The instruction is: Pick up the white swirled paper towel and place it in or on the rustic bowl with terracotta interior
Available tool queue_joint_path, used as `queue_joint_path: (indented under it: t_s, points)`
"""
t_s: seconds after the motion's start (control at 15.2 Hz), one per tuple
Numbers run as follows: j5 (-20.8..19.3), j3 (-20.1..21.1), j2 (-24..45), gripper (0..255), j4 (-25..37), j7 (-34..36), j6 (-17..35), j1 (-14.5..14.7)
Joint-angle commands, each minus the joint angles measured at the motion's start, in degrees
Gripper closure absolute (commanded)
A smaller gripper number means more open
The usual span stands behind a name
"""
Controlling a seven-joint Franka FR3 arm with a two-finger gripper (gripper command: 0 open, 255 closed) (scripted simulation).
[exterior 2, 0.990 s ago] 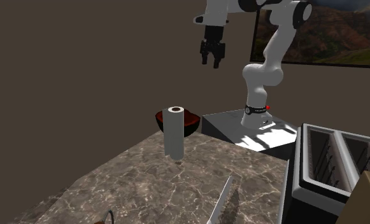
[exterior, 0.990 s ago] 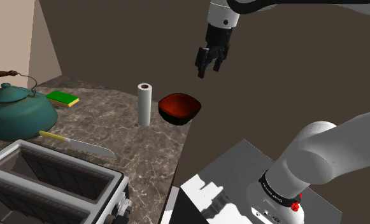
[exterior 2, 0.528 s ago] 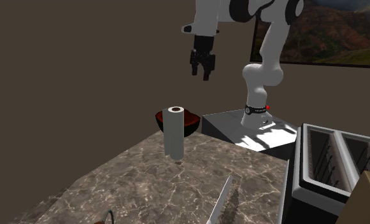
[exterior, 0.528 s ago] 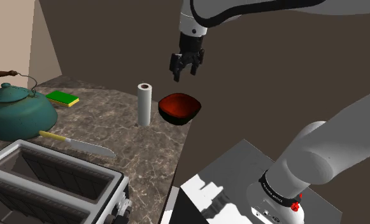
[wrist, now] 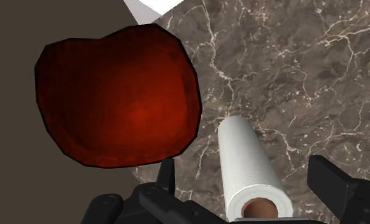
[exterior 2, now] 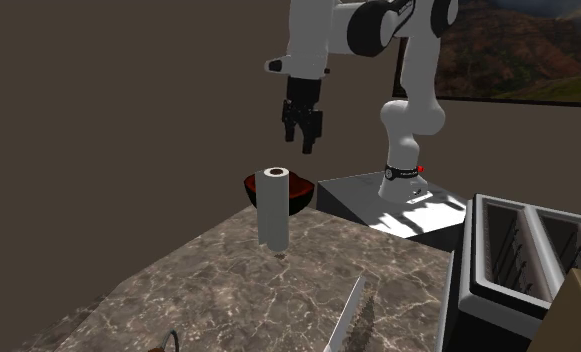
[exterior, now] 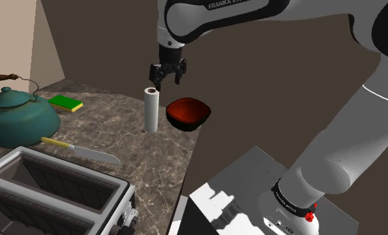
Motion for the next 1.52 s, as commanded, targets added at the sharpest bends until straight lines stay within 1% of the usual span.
queue_joint_path:
  t_s: [0.0, 0.2, 0.73, 1.19, 1.25, 1.45]
  points:
    - [-1.64, 0.47, 4.61, 0, 3.97, 1.57, 0.59, 0.45]
    - [-3.91, 0.87, 10.61, 0, 9.28, 3.81, 1.12, 1.59]
    - [-5.0, 0.43, 12.68, 0, 6.05, 4.52, 6.27, 1.59]
    - [-5.0, 0.43, 12.68, 0, 6.07, 4.52, 6.26, 1.6]
    - [-5.0, 0.43, 12.68, 255, 6.07, 4.52, 6.26, 1.6]
    - [-5.0, 0.43, 12.69, 255, 6.07, 4.53, 6.25, 1.6]
